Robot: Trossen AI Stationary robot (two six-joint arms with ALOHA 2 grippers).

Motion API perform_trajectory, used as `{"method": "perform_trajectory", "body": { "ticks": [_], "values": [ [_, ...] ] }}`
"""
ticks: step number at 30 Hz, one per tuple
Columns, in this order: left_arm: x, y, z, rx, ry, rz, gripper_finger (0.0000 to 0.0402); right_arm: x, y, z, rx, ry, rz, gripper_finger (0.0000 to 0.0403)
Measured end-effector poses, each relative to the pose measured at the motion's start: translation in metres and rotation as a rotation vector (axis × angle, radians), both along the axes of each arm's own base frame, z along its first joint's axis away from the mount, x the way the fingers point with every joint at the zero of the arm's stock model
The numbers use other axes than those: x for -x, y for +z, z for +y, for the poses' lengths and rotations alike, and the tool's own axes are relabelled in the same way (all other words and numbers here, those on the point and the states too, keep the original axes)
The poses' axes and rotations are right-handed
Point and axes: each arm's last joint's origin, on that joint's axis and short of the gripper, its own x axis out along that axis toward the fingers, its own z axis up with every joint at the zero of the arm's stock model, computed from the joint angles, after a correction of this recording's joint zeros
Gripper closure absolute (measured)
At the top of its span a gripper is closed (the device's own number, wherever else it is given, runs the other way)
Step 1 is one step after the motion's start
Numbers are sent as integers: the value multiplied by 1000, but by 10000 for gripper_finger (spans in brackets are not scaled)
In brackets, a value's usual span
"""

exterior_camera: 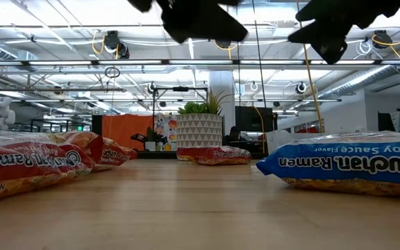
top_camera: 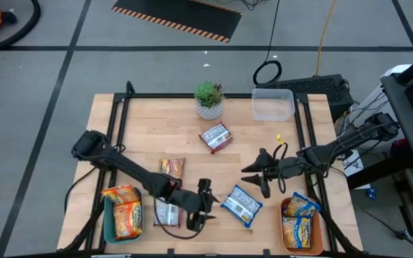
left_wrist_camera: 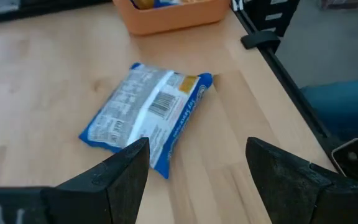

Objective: Sort Maruchan noodles
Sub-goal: Put the blue noodle pack into the orange bin

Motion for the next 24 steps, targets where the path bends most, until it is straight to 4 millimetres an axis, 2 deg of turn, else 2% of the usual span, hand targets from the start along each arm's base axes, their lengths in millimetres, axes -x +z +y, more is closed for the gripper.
{"method": "perform_trajectory", "body": {
  "ticks": [13,19,24],
  "values": [
    [-25,-42,28,47,145,93,131,1,-3,-1,0,6,32,251],
    [-34,-65,34,43,160,112,131,1,-3,-1,10,10,30,251],
    [-37,-73,33,60,141,117,131,1,-3,-1,11,9,32,251]
  ]
}}
